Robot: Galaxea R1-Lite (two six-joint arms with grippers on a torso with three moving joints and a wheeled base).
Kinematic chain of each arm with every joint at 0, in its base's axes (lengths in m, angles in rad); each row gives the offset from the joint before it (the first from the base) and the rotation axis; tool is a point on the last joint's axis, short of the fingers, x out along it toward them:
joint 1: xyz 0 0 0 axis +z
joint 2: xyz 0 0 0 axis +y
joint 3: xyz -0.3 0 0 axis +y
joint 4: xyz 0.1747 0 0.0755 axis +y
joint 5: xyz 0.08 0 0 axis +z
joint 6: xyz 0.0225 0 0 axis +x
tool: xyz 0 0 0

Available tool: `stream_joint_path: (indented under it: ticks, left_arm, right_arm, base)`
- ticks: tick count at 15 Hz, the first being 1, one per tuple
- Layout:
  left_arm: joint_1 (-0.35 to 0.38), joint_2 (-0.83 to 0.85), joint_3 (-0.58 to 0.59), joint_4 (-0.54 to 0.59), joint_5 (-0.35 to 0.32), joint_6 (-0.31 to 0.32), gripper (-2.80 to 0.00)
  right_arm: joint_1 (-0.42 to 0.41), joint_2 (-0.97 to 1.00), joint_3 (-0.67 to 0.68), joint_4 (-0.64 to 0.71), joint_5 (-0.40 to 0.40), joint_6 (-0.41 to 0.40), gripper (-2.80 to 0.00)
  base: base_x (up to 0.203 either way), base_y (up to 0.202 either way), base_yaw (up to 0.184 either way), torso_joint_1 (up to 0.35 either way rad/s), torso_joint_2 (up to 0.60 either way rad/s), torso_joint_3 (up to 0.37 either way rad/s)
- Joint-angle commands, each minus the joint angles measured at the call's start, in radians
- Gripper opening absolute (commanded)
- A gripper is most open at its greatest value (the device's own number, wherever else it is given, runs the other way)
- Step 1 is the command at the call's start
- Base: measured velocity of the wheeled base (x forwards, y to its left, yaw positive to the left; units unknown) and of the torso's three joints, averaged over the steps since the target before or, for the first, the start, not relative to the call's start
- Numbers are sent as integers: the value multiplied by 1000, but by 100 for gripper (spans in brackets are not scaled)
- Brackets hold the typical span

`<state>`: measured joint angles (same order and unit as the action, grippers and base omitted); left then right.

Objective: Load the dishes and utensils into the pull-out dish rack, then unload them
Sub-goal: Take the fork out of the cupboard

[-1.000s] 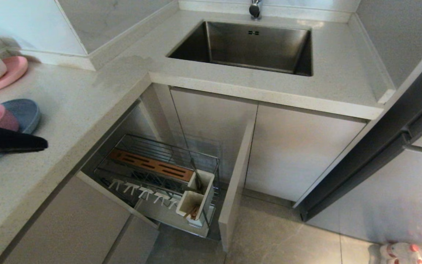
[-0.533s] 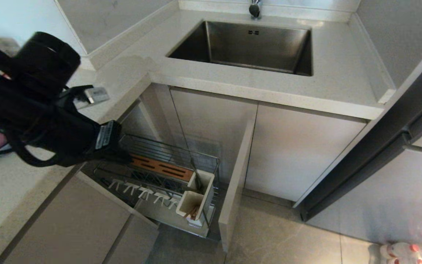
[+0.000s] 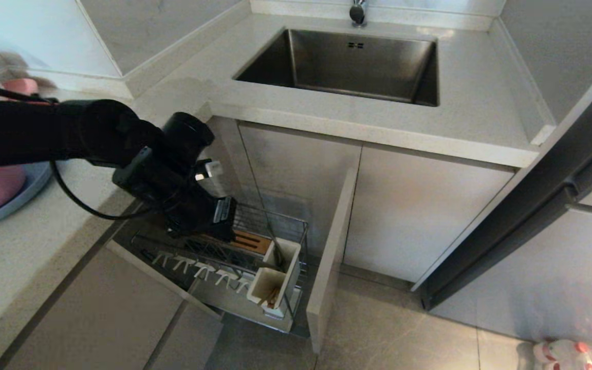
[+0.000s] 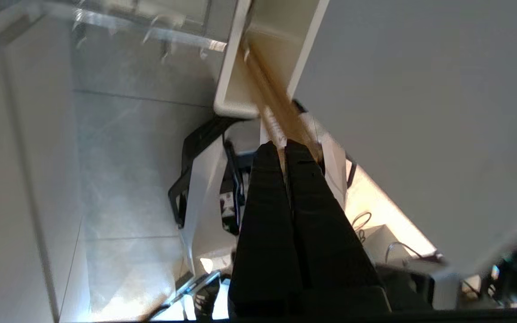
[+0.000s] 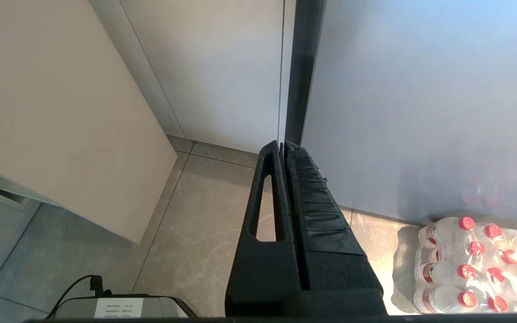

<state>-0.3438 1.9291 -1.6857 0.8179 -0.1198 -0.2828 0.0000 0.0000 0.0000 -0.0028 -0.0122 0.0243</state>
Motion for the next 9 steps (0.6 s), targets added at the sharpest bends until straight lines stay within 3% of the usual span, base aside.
stream_joint_path:
  ticks: [1,5,7,9]
  left_arm:
    - [-10,81,-1,-28,0,-5,-280]
    - [-12,105,-2,-92,3,-27,-280]
    - [-12,113,-5,-95,3,-29,0]
    - [-12,135,-25,-95,3,-29,0]
  right_arm:
    - [0,0,0,0,0,0,-280]
    - [0,1,0,0,0,0,-280]
    - [0,0,0,0,0,0,-280]
    - [0,0,0,0,0,0,-280]
  base:
    - [0,0,0,0,0,0]
    - [0,0,0,0,0,0]
    - [0,0,0,0,0,0]
    - [0,0,0,0,0,0]
